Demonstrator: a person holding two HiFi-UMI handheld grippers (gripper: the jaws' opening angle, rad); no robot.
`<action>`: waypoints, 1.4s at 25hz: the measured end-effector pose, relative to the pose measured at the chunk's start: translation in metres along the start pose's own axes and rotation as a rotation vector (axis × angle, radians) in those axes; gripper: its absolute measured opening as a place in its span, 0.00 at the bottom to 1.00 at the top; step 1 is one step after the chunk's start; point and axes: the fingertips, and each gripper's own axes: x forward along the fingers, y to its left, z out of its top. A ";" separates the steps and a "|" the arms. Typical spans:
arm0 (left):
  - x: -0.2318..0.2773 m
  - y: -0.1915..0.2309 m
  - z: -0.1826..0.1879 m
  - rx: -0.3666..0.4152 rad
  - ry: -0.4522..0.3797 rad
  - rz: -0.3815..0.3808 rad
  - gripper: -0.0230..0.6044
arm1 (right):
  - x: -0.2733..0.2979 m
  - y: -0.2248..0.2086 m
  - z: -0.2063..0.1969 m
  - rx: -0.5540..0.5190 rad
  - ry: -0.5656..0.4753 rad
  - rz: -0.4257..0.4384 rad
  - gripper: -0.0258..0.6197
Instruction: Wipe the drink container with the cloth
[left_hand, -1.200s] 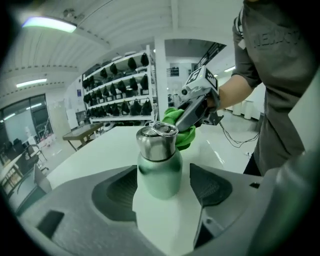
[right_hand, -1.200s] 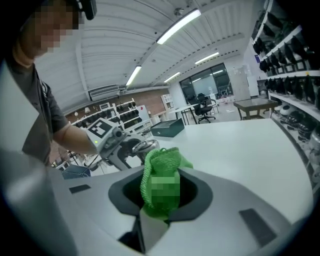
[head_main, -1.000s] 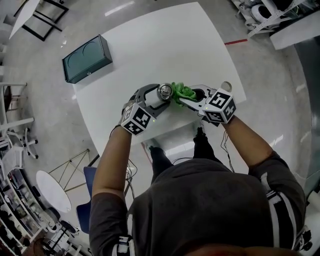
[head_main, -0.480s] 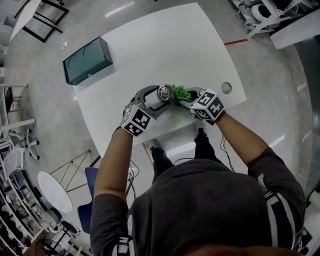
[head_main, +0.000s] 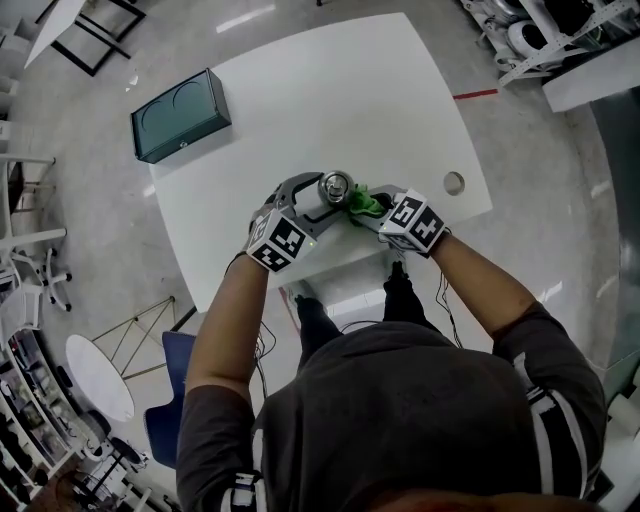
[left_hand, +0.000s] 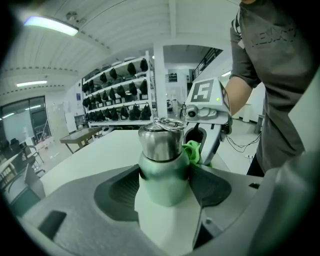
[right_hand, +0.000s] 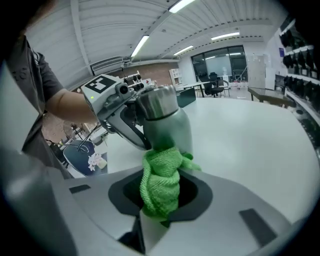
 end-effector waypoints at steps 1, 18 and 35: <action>0.000 0.001 0.000 0.006 0.001 -0.001 0.53 | 0.003 -0.002 -0.003 0.012 -0.001 0.013 0.16; 0.001 0.001 -0.002 -0.021 0.026 0.026 0.53 | -0.051 0.016 0.140 -0.227 -0.171 0.099 0.16; 0.004 0.002 -0.001 -0.191 -0.003 0.202 0.53 | -0.079 0.020 0.127 -0.273 -0.208 0.025 0.16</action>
